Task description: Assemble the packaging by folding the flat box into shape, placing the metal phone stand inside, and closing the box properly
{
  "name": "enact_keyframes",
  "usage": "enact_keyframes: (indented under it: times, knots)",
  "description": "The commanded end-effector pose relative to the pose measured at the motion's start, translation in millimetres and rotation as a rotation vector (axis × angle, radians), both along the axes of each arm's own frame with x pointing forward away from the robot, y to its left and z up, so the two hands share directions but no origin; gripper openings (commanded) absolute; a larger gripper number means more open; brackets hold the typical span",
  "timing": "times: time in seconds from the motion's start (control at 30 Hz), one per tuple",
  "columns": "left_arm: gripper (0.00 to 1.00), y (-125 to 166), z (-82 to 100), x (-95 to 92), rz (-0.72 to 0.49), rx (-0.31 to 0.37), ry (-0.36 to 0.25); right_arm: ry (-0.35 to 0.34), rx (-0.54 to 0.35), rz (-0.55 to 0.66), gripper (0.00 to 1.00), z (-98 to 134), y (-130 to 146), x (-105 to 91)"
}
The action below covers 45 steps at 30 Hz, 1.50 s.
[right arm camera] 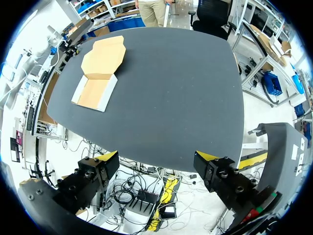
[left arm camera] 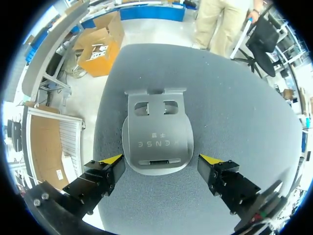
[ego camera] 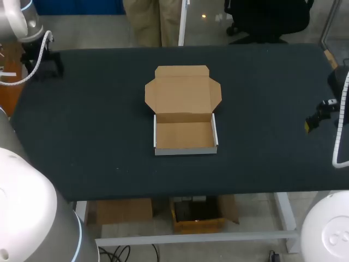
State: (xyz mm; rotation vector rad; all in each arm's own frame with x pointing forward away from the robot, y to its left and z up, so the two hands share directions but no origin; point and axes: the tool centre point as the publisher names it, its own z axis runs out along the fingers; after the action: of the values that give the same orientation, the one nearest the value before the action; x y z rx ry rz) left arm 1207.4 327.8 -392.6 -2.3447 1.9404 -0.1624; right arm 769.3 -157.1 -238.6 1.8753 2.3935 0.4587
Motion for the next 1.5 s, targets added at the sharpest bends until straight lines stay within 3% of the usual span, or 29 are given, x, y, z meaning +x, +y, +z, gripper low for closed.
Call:
enact_keyframes:
  times: [0.03,0.83,1.5]
  knots:
    - [1.00,2.6,-2.2,10.1,-0.004,-0.030,0.167,0.003,0.000,0.001,1.00,1.5,-0.8,-0.5]
    - [1.00,3.0,-2.7,16.4,-0.006,-0.027,0.167,0.003,0.000,0.001,1.00,1.5,-0.8,-0.5]
    - [0.91,3.7,-4.5,19.8,-0.007,-0.026,0.163,0.003,0.000,0.001,1.00,1.5,-0.8,-0.5]
